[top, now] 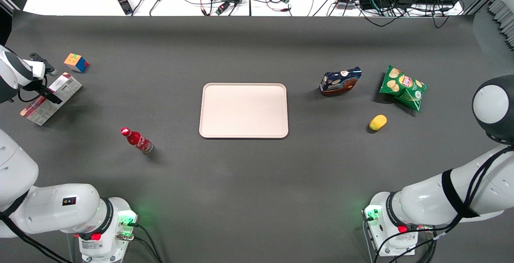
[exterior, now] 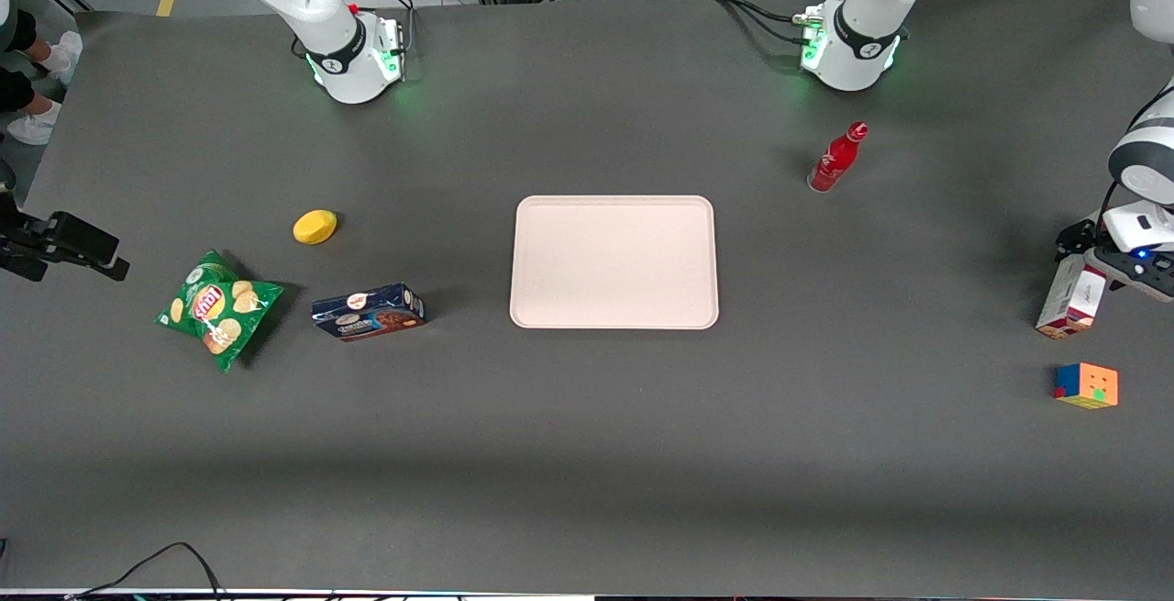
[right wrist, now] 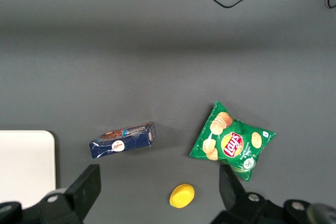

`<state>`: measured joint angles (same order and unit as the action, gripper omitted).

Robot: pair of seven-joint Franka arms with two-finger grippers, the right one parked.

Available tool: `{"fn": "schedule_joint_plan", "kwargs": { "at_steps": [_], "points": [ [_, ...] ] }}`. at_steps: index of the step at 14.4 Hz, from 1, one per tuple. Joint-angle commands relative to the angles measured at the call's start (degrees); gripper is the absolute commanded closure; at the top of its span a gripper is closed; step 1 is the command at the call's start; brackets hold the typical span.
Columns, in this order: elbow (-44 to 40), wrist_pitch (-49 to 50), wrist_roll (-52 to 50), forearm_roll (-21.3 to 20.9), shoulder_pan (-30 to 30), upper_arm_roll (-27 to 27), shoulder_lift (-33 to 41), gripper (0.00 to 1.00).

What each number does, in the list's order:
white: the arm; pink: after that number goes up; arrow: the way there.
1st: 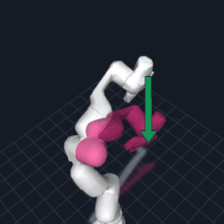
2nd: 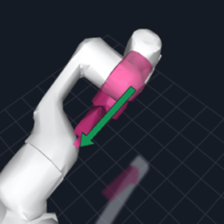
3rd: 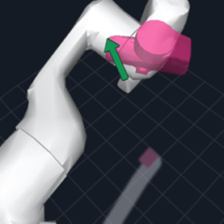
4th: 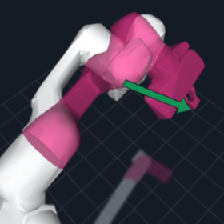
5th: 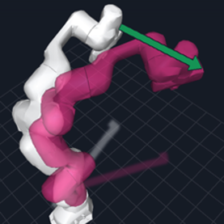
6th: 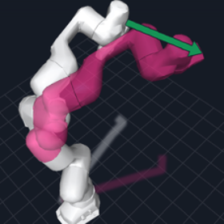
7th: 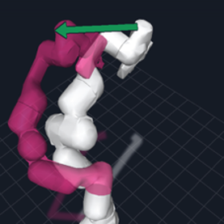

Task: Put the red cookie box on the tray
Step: 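Close the left gripper around the cookie box's base, then lift the cookie box and carry it toward the white tray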

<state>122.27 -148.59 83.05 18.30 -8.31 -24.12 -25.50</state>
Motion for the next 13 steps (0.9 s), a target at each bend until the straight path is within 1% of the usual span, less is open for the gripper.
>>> {"fn": "schedule_joint_plan", "kwargs": {
  "at_steps": [1, 3, 4, 6, 7, 8, 9, 11, 13],
  "points": [
    [-0.90, -0.91, 1.77, 1.83, -0.30, 0.12, -1.22, 0.27],
    [-0.98, -0.91, 2.55, 1.82, -0.21, 0.12, -1.31, 0.64],
    [-0.98, -0.82, 2.65, 1.83, -0.21, 0.12, -1.31, 0.71],
    [-1.94, 0.14, 2.47, 1.83, -0.04, 0.12, -1.13, 0.78],
    [-3.78, 1.27, 2.56, 1.48, 0.23, 0.12, -1.05, 0.79],
    [-6.32, 4.16, 2.82, 1.04, 0.40, 0.12, -1.04, 0.81],
    [-8.09, 7.06, 2.91, 0.95, 0.49, 0.12, -0.78, 0.88],
    [-9.07, 9.54, 2.30, 0.86, 1.02, 0.03, 1.75, 0.88],
    [-9.24, 11.38, 1.86, -0.89, 1.37, 0.03, 5.61, 0.88]
  ]
}}
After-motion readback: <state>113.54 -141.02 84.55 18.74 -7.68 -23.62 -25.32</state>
